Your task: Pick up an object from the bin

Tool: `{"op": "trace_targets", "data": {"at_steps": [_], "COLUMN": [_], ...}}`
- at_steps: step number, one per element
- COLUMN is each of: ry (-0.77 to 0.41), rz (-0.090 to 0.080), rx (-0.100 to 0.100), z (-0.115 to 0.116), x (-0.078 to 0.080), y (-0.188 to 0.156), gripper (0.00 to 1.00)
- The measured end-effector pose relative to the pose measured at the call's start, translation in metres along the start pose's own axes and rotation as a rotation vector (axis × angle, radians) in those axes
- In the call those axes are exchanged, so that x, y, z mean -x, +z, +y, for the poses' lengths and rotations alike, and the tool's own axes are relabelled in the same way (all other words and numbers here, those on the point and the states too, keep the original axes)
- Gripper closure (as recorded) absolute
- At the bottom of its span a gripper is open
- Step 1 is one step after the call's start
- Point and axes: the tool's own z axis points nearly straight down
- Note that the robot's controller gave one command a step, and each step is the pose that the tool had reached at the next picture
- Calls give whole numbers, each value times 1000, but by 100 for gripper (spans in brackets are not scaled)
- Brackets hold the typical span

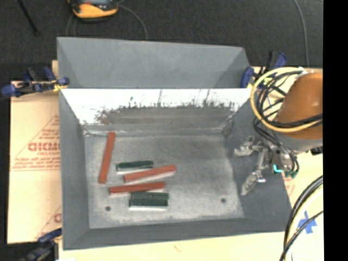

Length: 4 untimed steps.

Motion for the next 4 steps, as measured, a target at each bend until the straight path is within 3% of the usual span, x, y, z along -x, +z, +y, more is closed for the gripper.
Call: {"op": "trace_targets", "data": {"at_steps": [1,2,3,4], "ry": [-4,-14,-49,-110], "rz": [-8,-8,-9,-15], "rx": [-2,-2,2,-3], "z": [1,55,86,94], "x": [2,25,71,75], "y": [-4,-9,-4,49], "gripper": [0,0,0,0]}}
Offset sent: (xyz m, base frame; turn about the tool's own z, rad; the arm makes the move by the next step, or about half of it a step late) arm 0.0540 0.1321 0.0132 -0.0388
